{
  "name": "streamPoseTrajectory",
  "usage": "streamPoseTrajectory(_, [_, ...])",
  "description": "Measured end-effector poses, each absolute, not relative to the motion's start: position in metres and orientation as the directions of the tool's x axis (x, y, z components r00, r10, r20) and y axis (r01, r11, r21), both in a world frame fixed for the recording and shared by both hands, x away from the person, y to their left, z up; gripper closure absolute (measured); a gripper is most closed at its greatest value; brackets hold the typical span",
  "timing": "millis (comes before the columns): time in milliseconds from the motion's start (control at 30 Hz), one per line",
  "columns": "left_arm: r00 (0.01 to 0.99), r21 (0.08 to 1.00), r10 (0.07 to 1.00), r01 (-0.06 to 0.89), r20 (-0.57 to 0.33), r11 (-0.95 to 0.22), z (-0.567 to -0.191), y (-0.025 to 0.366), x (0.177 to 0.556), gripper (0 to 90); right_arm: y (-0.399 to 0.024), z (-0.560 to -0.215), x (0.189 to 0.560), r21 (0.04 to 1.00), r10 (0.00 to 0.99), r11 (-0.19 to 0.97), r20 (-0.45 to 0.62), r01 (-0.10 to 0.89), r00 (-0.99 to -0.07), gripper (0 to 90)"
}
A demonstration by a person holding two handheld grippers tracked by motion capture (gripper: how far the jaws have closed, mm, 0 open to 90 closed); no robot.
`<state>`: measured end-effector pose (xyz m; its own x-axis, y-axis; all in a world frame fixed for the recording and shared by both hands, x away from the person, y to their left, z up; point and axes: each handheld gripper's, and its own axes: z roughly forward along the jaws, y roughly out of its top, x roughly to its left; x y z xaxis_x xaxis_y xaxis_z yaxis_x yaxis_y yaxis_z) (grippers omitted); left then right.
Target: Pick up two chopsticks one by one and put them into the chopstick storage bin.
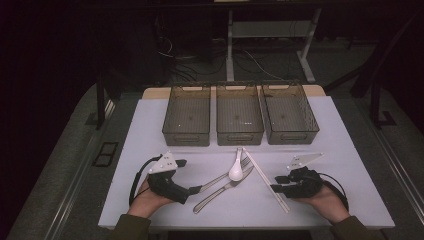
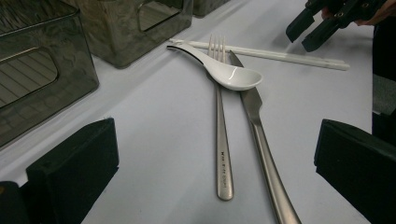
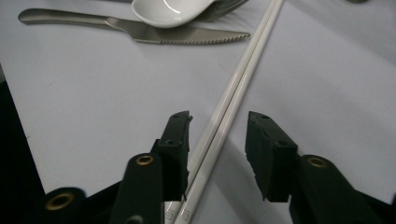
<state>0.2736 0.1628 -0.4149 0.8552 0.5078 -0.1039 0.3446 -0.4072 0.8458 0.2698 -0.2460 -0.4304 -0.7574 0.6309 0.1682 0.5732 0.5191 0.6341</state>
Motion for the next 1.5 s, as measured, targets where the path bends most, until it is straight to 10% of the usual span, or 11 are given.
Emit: streamPoseTrajectory(1500, [0.858, 0.846, 0.505, 0.34, -0.099, -0.411, -0.415, 0.164, 0.274, 0.0, -0.259, -0.436, 0.276, 0.549, 0.682, 0.576, 0.085, 0.605, -0.726, 81.2])
